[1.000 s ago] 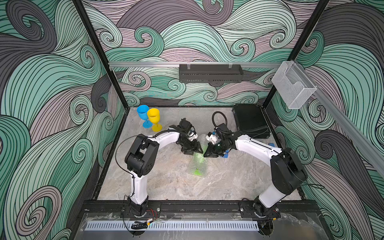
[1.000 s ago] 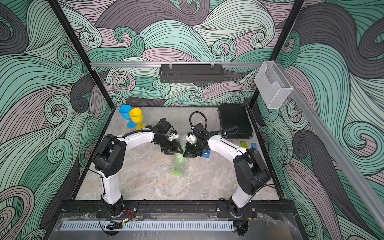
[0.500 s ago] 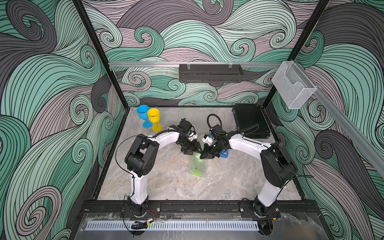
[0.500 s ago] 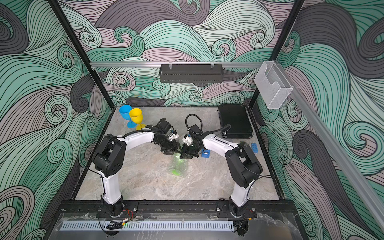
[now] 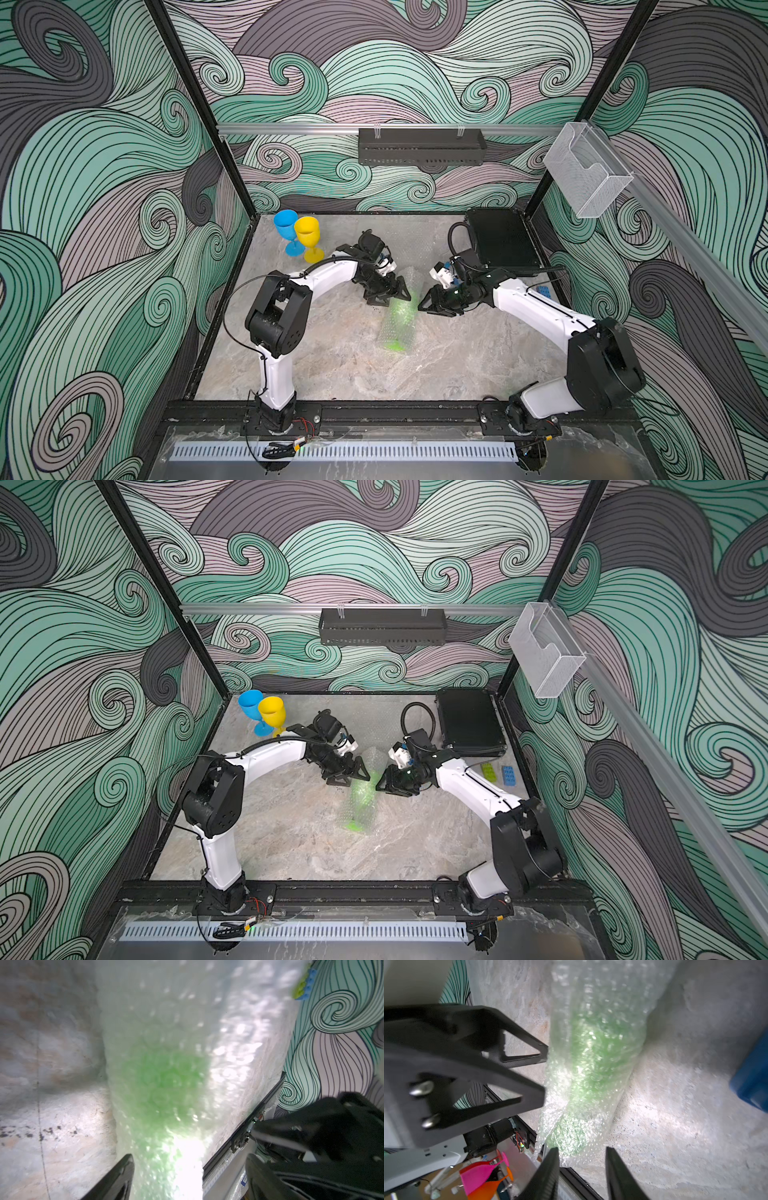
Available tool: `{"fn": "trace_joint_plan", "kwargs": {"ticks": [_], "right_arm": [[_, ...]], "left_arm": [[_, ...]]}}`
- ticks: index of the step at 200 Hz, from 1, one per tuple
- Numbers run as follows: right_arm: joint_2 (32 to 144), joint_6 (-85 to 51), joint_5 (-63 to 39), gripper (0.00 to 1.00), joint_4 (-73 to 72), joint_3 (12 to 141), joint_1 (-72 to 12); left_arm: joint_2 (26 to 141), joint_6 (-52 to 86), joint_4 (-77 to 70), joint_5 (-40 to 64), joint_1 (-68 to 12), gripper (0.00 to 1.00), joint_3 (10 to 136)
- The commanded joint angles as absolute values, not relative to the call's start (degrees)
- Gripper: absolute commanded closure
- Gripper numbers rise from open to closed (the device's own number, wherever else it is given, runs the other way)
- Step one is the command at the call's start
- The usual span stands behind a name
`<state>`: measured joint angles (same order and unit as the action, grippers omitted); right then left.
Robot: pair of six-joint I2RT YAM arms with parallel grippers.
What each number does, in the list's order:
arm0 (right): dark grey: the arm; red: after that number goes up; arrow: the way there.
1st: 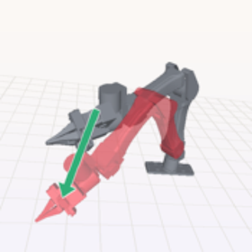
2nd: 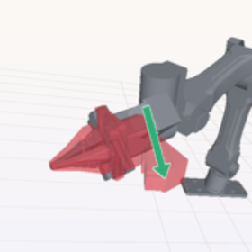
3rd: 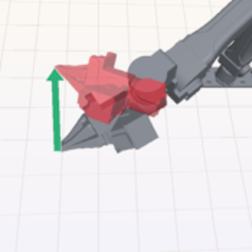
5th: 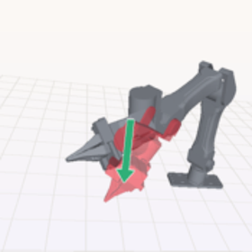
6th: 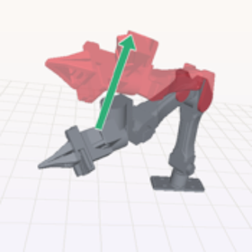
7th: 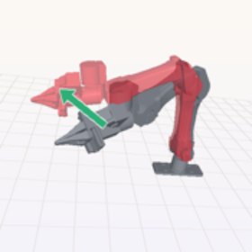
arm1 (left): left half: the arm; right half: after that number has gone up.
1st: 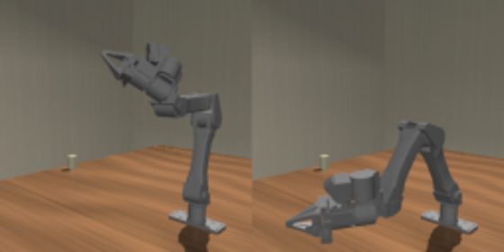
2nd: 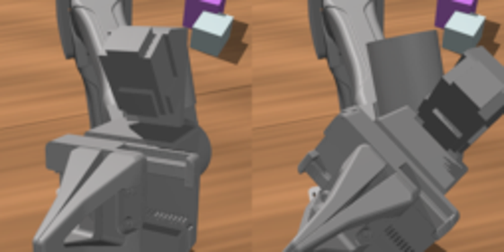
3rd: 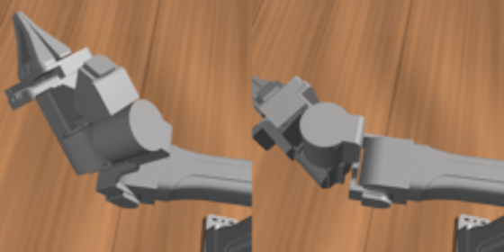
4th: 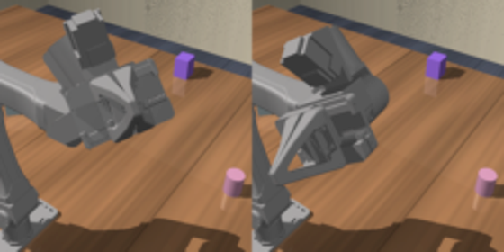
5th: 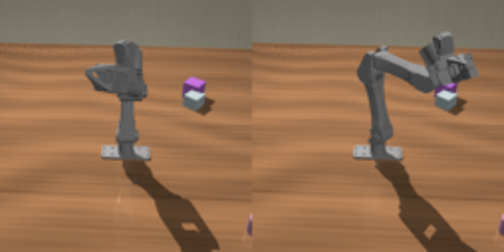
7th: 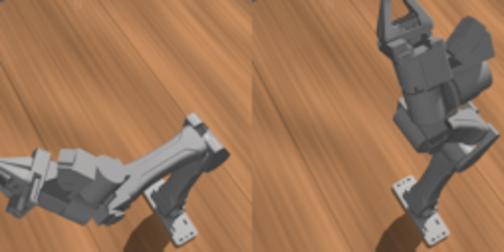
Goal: Wrap wine glasses in bubble wrap
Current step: Stick the tape on the bubble wrap, then adjust the bubble wrap at the center of the board.
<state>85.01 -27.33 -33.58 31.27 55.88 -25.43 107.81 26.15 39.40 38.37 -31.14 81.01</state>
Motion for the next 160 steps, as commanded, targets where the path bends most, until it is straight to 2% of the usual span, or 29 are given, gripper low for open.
{"fn": "trace_joint_plan", "kwargs": {"ticks": [1,12,21,79,117,134,160], "right_arm": [[85.50,-26.21,-31.75,0.47,31.78,56.03,-25.31],[86.68,-26.58,-31.95,0.38,30.84,56.59,-25.31],[87.94,-26.88,-31.99,0.35,30.37,57.32,-25.31],[96.18,-27.70,-31.81,0.28,29.02,63.98,-25.32],[100.37,-28.85,-33.79,0.15,26.49,65.28,-25.40],[100.44,-27.56,-34.00,0.14,27.69,66.61,-25.33],[99.01,-16.80,-32.71,0.16,34.36,70.91,-25.14]], "left_arm": [[104.63,25.85,41.98,39.73,-30.00,0.09,82.59],[104.03,25.92,41.61,39.53,-29.14,0.05,81.62],[103.58,25.91,41.22,39.22,-28.54,0.04,80.48],[102.20,25.49,36.30,36.96,-26.11,0.06,73.86],[105.37,26.86,32.60,39.24,-26.10,0.09,72.33],[105.56,26.82,32.96,39.82,-26.04,0.10,72.61],[101.64,25.68,33.24,38.19,-25.68,0.10,70.60]]}}
